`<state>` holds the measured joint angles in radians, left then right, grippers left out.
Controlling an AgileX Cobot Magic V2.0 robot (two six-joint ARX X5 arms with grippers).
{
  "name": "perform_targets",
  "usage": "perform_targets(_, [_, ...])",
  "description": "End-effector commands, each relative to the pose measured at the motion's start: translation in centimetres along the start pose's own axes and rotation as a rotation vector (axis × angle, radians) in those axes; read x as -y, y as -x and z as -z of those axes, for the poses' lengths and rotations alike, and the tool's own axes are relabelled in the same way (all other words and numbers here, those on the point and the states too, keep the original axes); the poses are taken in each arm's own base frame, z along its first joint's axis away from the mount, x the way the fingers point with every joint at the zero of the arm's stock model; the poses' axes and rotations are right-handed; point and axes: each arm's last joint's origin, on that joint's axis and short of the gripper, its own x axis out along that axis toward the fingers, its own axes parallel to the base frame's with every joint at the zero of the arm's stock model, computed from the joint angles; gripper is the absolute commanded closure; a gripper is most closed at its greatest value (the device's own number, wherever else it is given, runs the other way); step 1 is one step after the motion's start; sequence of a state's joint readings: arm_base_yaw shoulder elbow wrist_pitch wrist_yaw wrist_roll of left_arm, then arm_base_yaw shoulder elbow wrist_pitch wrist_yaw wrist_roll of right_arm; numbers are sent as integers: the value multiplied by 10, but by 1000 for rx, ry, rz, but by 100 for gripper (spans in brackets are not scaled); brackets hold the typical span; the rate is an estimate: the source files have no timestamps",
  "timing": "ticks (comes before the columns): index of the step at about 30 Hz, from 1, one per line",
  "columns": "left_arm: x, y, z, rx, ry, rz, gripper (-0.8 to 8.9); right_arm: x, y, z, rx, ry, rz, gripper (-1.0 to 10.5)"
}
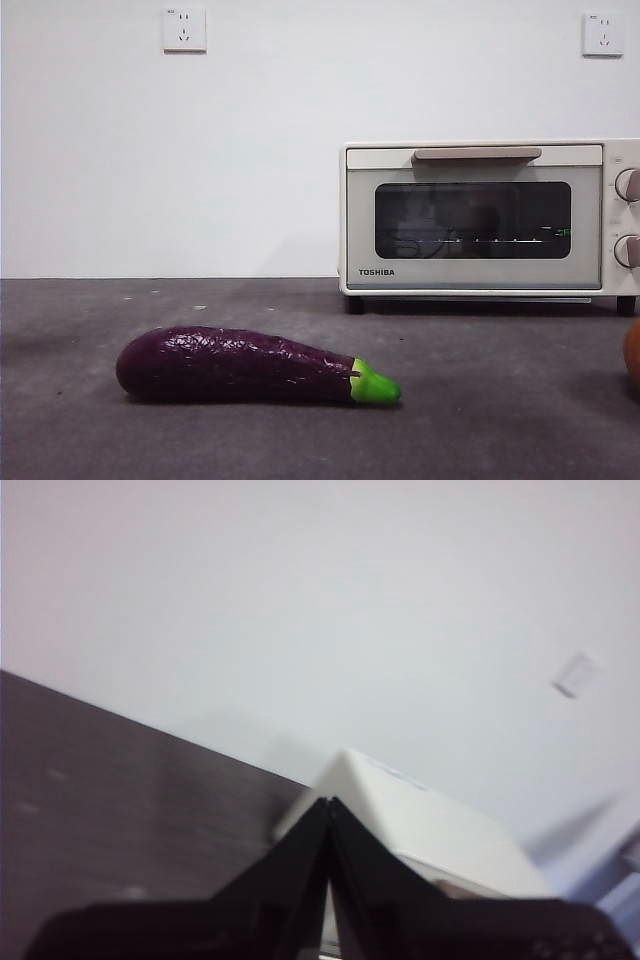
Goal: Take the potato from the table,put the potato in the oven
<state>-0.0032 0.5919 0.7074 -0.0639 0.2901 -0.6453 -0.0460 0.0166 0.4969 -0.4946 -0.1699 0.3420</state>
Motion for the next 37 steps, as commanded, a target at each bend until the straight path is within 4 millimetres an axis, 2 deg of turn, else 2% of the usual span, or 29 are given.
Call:
perform_targets(1, [2,-21,-7,-69,109,39,818,-1,5,2,-73,-19,-5,946])
perform_targets(4, [5,-48,-12,-172,136,86,818,-4,11,2,-136,-33,-30,946])
perform_targets(9, [15,-96,-8,-375,168,214,818,-13,25,-12,-144,-66,-101,950])
perform_targets(17, [53,-168,19,-600,127,383,818,-25,36,-39,-162,-38,-95,954])
perform_targets(23, [86,-211,35,-723,92,468,818,-29,33,-52,-292,46,-64,954])
perform_targets(29, [112,-245,47,-781,30,516,818,-32,24,-65,-391,97,-48,946])
perform_targets(33, [123,-265,54,-787,4,530,819,-32,15,-70,-442,85,-28,946])
perform_targets(37, [124,-286,63,-783,-7,511,819,-30,6,-70,-524,62,-6,946])
